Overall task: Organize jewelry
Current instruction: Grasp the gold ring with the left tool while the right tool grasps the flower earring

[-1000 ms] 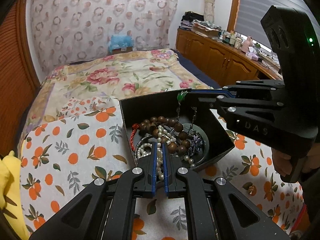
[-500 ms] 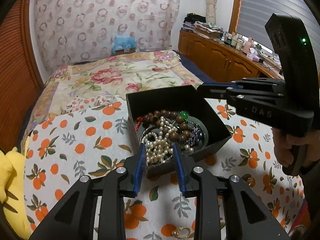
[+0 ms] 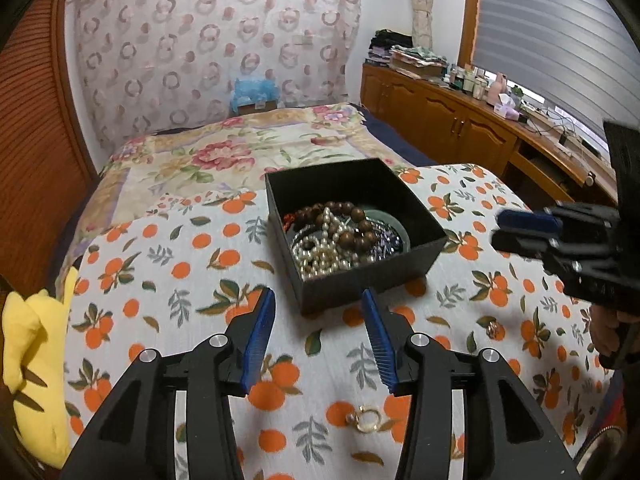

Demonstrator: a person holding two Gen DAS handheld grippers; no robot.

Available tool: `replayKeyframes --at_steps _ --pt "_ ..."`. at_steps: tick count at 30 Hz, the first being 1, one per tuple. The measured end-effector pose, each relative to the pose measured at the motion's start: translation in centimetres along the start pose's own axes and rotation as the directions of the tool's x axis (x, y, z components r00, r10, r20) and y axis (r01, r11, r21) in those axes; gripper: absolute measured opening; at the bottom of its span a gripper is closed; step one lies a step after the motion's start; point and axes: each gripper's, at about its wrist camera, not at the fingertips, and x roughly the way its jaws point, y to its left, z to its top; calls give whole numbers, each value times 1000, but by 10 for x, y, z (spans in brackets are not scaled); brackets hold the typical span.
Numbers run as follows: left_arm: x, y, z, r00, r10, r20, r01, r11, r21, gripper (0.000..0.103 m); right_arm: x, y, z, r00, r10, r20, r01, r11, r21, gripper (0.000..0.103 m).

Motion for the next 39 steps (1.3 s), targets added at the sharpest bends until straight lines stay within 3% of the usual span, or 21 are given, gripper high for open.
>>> replayKeyframes --at_steps 2,11,23,28,30,39 --pt "-4 -1 -7 1000 -3 5 3 1000 -1 62 -2 0 -13 1000 -10 -16 10 1000 1 34" --pt "1 -4 -42 997 -3 -74 3 1000 11 66 11 1 -59 993 12 -114 -11 1000 9 34" --pt "13 -11 -73 988 -3 -154 12 998 55 66 24 23 -67 988 -15 -153 3 997 -75 34" --pt "11 -17 -73 988 -3 -154 16 997 80 54 27 23 -68 986 -52 -157 37 994 -101 17" --pt "10 -19 -73 989 3 -151 12 996 94 46 27 23 -68 986 -51 -156 35 994 -105 17" --pt "12 -29 -72 989 -18 -144 36 992 121 38 24 16 -70 988 -52 -147 40 996 -85 17"
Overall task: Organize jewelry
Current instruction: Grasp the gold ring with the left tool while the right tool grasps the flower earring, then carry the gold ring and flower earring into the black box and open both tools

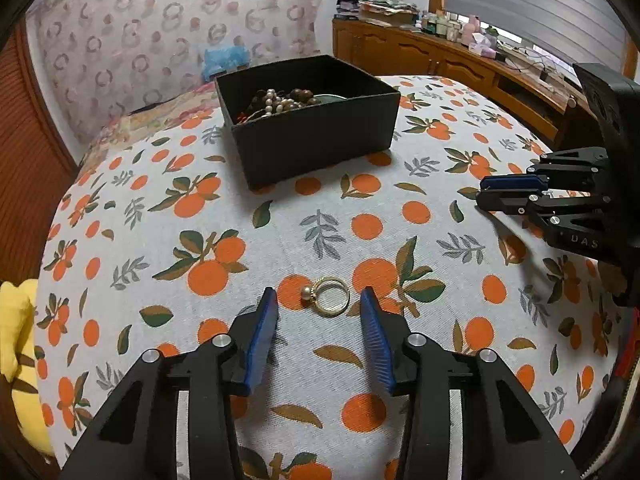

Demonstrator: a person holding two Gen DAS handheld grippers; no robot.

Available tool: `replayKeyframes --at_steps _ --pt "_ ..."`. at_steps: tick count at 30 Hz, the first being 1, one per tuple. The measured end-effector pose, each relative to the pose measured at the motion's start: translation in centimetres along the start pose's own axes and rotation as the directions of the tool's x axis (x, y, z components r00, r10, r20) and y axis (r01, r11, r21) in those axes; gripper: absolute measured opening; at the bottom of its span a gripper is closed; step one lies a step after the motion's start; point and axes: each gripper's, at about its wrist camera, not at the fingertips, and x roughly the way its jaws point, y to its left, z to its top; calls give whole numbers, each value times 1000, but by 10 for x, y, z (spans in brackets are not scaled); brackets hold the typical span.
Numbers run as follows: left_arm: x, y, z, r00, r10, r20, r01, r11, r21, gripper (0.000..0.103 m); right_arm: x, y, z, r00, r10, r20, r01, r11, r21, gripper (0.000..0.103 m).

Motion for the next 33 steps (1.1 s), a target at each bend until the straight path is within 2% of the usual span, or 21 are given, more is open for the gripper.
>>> replayKeyframes --at_steps 4,5,6,7,12,14,26,33 --pt "1 1 2 1000 -4 -1 4 1000 -1 37 -1 -1 1 1000 -2 3 2 1000 -1 17" --pt "1 1 1 1000 -1 -1 1 1000 2 34 -2 -1 1 1000 -4 3 4 1000 -2 17" --pt "1 1 2 1000 -4 -1 4 1000 6 26 -2 -2 0 1000 -5 3 5 1000 -4 17" --pt "1 1 2 1000 -7 -1 7 1000 7 24 -2 -2 0 1000 -5 2 5 1000 -4 17" --pt "1 2 4 1000 -13 4 13 1000 -9 22 -2 -6 0 1000 -6 4 6 1000 5 17" --pt "-1 4 6 1000 -19 16 19 1000 -18 9 -3 -7 0 1000 -5 6 5 1000 6 17" --pt "1 3 10 999 -36 16 37 999 -19 9 -1 -8 3 1000 0 7 0 1000 7 17" --pt "-10 8 19 998 -37 55 39 998 -44 9 -2 -5 15 1000 11 27 -11 1000 -6 17"
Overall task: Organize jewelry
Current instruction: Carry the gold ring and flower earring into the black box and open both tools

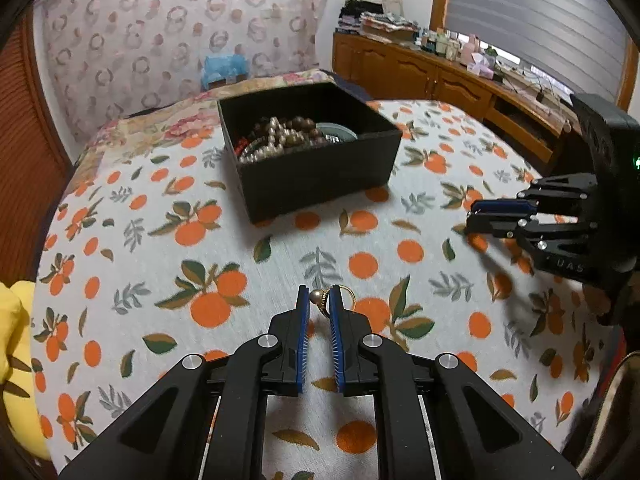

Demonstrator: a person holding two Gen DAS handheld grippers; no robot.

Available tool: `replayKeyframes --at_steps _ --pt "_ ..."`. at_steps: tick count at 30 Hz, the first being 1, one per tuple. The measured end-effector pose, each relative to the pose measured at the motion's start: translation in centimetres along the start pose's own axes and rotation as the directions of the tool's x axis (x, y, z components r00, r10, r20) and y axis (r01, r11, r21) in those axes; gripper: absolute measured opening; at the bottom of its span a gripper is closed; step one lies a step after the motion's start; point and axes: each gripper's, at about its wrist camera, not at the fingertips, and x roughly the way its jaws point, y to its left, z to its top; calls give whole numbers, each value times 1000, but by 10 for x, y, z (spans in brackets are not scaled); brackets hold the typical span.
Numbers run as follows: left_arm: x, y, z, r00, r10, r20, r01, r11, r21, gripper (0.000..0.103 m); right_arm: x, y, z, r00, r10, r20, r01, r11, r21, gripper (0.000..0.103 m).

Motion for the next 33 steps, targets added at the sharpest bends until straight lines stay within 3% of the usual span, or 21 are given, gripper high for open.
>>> replayKeyframes --at_steps 18,33 --pt "-13 19 67 992 40 119 -38 999 -21 9 -2 -4 99 988 55 147 -49 998 -38 17" --pt "3 32 87 992 47 119 -43 998 -37 9 34 -16 153 985 80 155 -78 997 -20 17"
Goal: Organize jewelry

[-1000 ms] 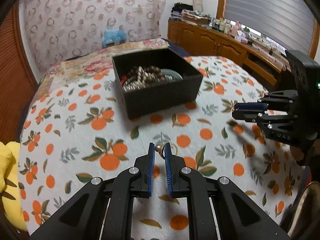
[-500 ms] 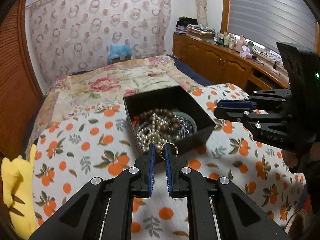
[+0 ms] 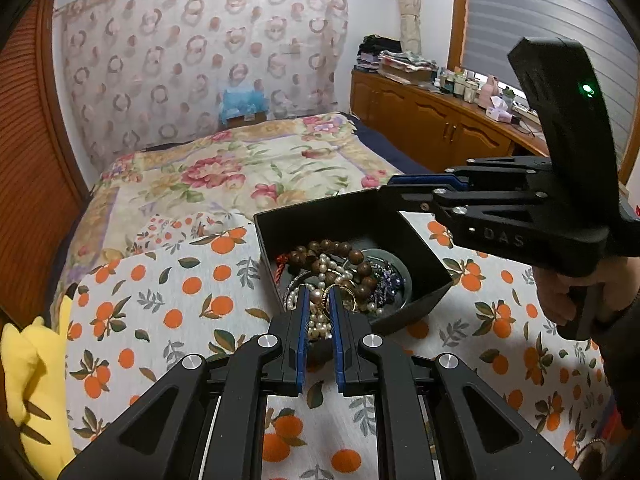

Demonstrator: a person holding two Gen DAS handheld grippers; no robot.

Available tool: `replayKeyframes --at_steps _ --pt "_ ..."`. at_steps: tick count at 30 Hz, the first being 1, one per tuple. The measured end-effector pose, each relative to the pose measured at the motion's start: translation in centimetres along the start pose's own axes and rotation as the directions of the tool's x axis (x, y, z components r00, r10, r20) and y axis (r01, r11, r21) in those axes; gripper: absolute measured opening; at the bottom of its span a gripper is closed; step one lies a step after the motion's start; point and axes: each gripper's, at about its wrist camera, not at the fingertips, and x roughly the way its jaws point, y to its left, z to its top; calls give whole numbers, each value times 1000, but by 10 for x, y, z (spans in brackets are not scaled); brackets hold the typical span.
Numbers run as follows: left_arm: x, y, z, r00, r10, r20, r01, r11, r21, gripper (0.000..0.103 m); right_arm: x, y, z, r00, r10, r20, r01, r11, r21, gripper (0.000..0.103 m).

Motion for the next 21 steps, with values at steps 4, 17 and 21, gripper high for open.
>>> replayKeyframes --at_steps 4,17,21 --pt "3 2 1 1000 4 -2 -4 1000 -2 9 7 -3 2 1000 -4 -4 4 1000 6 17" --pt "21 3 11 1000 -5 -11 5 1000 -17 9 -7 -17 -9 999 -34 12 34 998 50 18" --pt "31 -2 23 1000 -19 -11 19 1000 -13 9 -18 -23 -19 998 -54 20 52 996 76 18"
